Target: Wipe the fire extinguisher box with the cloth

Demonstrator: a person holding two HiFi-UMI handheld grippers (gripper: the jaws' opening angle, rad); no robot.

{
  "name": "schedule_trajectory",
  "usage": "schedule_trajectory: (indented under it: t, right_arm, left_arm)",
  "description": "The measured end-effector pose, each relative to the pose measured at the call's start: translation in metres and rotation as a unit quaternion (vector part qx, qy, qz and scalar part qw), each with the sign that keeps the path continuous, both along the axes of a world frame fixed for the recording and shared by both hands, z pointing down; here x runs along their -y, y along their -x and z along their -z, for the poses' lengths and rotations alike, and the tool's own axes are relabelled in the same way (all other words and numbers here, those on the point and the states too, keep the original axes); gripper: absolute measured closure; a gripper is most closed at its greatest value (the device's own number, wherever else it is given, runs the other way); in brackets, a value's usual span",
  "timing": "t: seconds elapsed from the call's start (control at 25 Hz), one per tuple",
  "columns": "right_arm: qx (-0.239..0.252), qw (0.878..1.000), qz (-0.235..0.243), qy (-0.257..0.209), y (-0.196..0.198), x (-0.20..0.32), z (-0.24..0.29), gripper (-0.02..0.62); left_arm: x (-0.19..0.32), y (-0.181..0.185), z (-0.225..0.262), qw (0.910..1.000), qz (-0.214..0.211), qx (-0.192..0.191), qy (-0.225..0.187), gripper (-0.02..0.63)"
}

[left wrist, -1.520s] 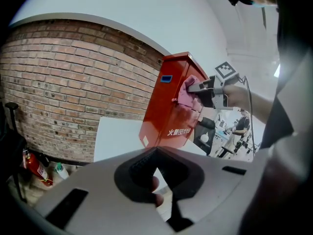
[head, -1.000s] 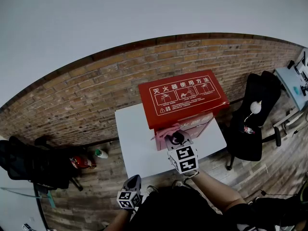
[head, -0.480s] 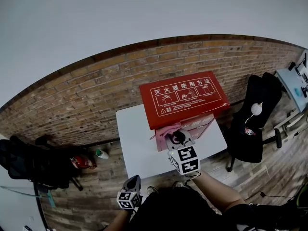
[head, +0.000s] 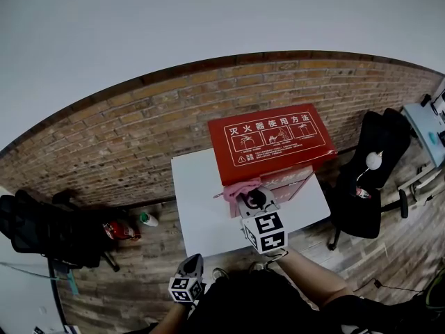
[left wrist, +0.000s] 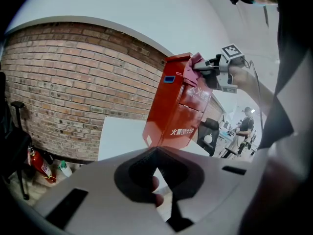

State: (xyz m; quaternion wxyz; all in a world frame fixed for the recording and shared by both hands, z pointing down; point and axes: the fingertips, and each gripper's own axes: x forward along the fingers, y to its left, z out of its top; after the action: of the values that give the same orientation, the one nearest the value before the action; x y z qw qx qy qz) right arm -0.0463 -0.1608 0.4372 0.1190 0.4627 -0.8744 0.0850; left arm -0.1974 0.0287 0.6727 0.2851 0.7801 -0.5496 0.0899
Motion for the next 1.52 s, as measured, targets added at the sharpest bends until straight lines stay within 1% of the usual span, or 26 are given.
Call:
schedule_trajectory:
  t: [0.32, 0.56, 0.88, 1.36, 1.52]
  right_arm:
    - [0.005, 1.0, 0.014, 0.001, 0.017, -0.004, 0.001, 0.5]
    - [0.003, 1.0, 0.015, 0.0, 0.019, -0.005, -0.003, 0.5]
    - [-0.016, 1.0, 0.013, 0.014, 0.021, -0.005, -0.031, 0.5]
    - [-0.027, 0.999, 0.004, 0.033, 0.023, -0.005, -0.068, 0.5]
    - [-0.028, 0.999, 0.007, 0.028, 0.024, -0.006, -0.082, 0.5]
  left_arm:
    - [-0.004, 0.003, -0.002, 1.0, 0.002, -0.001, 0.003, 0.589]
    - [-0.007, 0.003, -0.002, 1.0, -0.002, 0.001, 0.004, 0.589]
    - [-0.015, 0.011, -0.002, 1.0, 0.001, 0.003, 0.007, 0.589]
    - [-0.032, 0.029, -0.006, 0.9997, 0.014, 0.008, 0.019, 0.589]
    - [-0.037, 0.03, -0.008, 0.9996, 0.015, 0.009, 0.022, 0.589]
